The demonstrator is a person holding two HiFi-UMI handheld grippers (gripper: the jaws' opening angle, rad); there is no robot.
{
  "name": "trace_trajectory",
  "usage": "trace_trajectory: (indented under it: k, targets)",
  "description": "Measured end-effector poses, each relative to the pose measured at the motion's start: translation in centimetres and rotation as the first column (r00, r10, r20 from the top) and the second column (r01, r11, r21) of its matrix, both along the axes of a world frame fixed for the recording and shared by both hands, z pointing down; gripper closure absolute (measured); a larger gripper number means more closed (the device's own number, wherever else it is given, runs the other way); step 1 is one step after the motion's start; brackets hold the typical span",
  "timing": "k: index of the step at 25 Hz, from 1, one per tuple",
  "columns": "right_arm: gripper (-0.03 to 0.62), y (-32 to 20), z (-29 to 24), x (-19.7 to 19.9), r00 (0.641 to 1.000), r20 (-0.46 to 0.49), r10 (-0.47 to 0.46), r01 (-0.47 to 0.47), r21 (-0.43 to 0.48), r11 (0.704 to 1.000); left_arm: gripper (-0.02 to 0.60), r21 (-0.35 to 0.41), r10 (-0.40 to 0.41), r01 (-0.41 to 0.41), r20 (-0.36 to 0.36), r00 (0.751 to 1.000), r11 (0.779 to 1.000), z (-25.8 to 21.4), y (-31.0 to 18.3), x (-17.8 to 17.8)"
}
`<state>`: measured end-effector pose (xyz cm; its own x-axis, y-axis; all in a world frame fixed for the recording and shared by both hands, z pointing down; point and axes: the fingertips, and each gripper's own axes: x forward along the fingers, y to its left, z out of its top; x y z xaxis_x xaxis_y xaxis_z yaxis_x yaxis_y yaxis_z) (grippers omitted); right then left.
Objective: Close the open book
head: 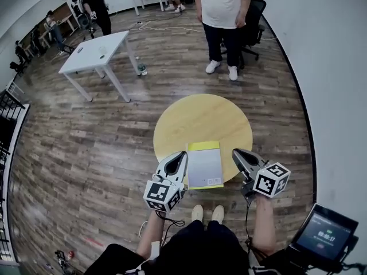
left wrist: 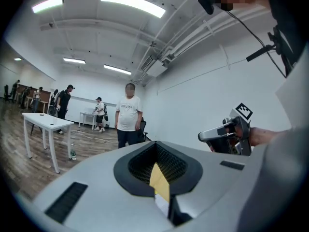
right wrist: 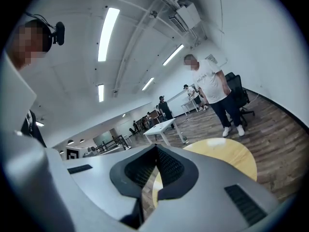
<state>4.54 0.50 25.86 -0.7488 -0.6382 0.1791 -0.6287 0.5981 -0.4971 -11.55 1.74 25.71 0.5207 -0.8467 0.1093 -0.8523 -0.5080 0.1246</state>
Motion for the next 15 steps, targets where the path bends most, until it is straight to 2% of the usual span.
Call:
trace_trajectory:
  k: [8,15]
  targets:
    - [0.589,2.3,-5.2,5.6,0.995,-0.032,0.095,-0.089,0.155,0.984,0.583,0.066,0.095,-0.094,-0.012,0.995,0.993,-3.8,-0.2,5.6]
    - [0.589,3.5,-9.0,10.4,0.980,-0.031,0.195,-0.179,0.278,0.944,0.583,0.134,0.175,-0.174,0.005,0.985,0.976,-6.6,-1.1,10.3]
